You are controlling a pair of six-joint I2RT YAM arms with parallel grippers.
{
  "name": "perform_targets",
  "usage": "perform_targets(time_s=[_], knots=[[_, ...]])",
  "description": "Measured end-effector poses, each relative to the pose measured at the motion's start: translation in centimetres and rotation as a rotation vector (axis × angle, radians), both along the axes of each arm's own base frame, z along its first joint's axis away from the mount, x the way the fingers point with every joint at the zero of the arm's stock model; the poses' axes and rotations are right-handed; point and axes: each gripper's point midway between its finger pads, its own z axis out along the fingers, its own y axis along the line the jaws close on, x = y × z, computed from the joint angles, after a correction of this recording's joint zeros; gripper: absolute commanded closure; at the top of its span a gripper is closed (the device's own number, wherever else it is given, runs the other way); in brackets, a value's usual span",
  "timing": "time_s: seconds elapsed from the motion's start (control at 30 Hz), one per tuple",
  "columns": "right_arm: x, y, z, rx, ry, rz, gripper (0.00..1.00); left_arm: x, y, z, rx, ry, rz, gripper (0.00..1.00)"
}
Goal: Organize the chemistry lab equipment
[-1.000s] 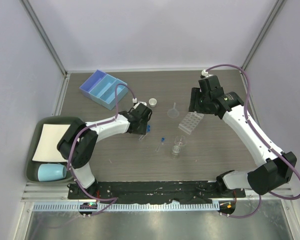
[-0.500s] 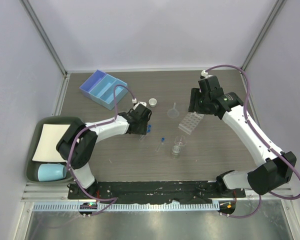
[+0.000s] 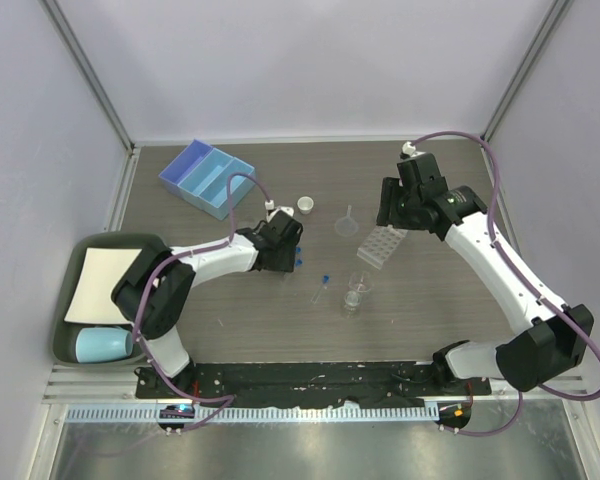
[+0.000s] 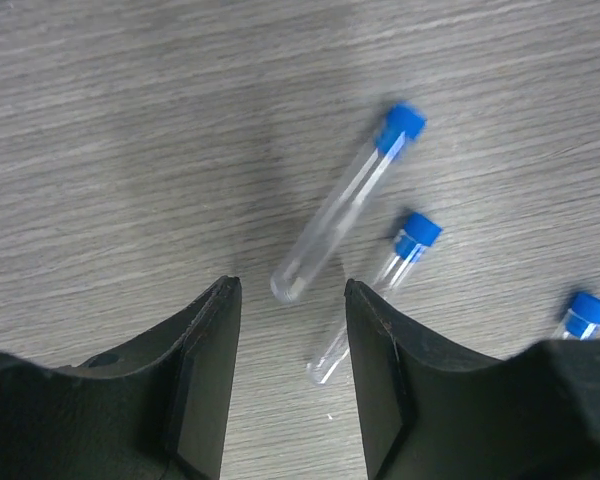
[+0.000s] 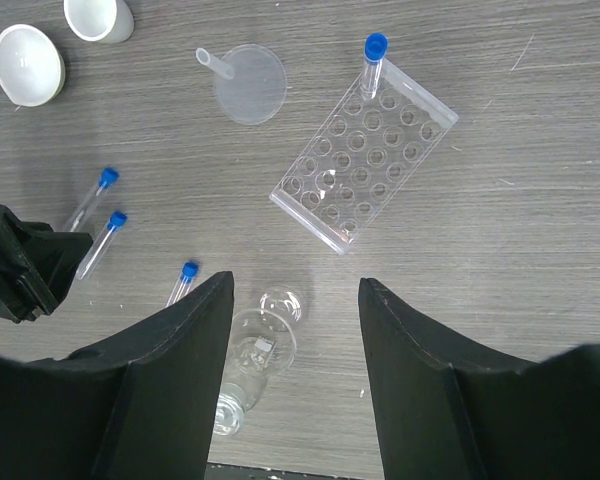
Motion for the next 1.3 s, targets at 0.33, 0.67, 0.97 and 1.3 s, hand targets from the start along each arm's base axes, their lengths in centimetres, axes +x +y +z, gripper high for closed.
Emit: perform_targets(time_s=[0.33, 0.67, 0.97, 1.3], knots=[[-0.3, -0.1, 0.3, 0.007, -0.012, 0.002, 0.42, -0.7, 0.8, -0.9, 0.026, 0.024, 0.002, 0.52], [-0.4, 0.0, 0.3, 0.009, -0.011, 0.004, 0.42, -0.7, 0.8, -1.0, 0.043, 0.021, -0.011, 0.52], [-0.4, -0.1, 0.1, 0.008, -0.008, 0.004, 0.42, 1.0, -0.9, -1.0, 0.062, 0.022, -0.081, 0.52], [-0.6, 0.0, -0.1, 0.012, -0.002, 0.009, 0.42, 2.8, -2.8, -1.0, 0.074, 0.012, -0.174, 0.54]])
